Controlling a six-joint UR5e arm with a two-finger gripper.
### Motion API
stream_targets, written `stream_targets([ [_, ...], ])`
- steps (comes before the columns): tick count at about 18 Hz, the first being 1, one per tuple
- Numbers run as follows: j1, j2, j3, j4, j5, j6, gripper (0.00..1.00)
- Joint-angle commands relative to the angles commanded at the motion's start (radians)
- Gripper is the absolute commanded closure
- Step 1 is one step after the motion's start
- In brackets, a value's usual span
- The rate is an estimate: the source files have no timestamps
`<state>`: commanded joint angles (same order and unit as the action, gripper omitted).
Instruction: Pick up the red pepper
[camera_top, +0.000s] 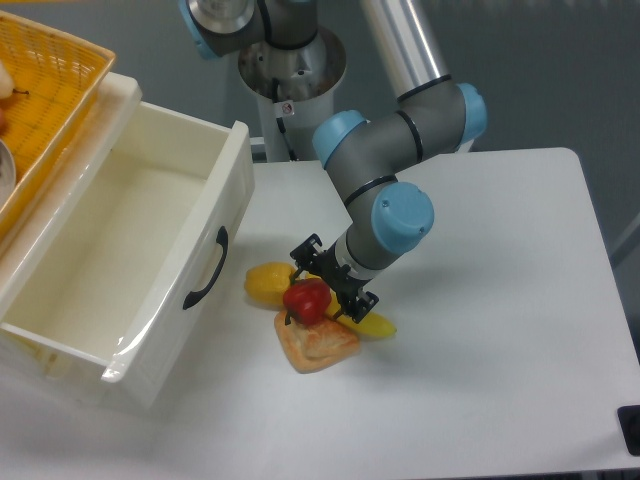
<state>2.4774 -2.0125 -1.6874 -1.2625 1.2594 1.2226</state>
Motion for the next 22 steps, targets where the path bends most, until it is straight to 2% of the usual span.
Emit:
stream_targets([
  [1,-0.003,-0.002,0.000,0.000,0.000,0.000,0.00],
  [3,-0.006,-0.005,0.002,-0.002,-0.002,-0.002,0.09],
  [8,-0.005,-0.005,0.006,-0.006,0.002,0.002,0.41],
  [11,-0.003,-0.002,0.015,-0.006,0.003,0.005,0.65],
  [13,0.001,0.003,0.024,-0.006,0.003,0.020,0.73],
  [17,0.023,0.008,0.069,-0.031,0.003,0.034,0.79],
  [20,0.023,0.008,0.086,-0.057,0.002,0.034,0.79],
  [21,0.021,0.008,0.086,-0.057,0.002,0.034,0.77],
  [22,0.018,0.008,0.086,-0.057,0.002,0.032,0.66],
])
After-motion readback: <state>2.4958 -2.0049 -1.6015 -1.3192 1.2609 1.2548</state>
